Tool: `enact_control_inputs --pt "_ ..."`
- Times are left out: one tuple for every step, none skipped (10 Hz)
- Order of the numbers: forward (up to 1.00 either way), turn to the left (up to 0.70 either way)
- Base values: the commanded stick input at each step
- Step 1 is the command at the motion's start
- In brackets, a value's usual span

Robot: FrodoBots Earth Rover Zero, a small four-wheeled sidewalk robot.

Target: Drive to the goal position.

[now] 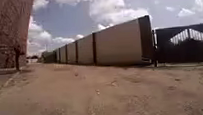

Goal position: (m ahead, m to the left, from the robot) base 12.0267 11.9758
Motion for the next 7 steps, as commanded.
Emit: enact_control_inputs --pt "0.6 0.0" --pt "0.6 0.0" --pt "0.47 0.0" --pt "0.09 0.0" --pt "0.0 0.0" --pt "0.0 0.0" --pt "0.0 0.0"
